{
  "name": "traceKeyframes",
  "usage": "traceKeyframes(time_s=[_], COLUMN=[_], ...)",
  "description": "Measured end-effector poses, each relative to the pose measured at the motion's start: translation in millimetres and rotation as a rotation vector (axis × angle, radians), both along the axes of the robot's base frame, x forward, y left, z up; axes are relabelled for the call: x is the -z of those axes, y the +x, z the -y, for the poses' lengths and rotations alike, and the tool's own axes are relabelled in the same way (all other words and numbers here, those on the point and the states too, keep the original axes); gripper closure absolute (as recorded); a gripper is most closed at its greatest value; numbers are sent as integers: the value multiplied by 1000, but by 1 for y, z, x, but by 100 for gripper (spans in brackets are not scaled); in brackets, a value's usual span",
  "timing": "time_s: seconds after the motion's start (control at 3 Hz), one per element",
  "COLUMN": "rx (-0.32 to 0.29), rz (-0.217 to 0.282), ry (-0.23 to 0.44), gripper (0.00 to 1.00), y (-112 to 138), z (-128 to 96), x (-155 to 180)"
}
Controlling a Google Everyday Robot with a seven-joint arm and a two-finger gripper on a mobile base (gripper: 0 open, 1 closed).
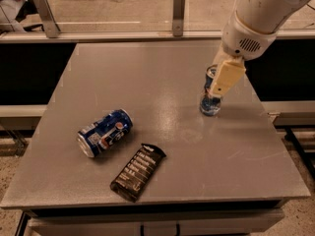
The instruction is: Move redbull can near rxbar chocolate
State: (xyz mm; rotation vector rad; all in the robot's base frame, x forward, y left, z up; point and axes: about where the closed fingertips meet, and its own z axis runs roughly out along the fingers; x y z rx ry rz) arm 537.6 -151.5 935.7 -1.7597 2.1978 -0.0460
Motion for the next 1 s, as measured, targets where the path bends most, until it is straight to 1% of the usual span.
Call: traceKeyframes(time_s=[0.33, 0.67, 1.0], rx=[-1, -34, -91], rz=[3, 16, 69], ry=[0, 81, 185], gripper=[65, 88, 100], y=[0, -4, -19], z=[-1, -3, -6], x=[0, -15, -55])
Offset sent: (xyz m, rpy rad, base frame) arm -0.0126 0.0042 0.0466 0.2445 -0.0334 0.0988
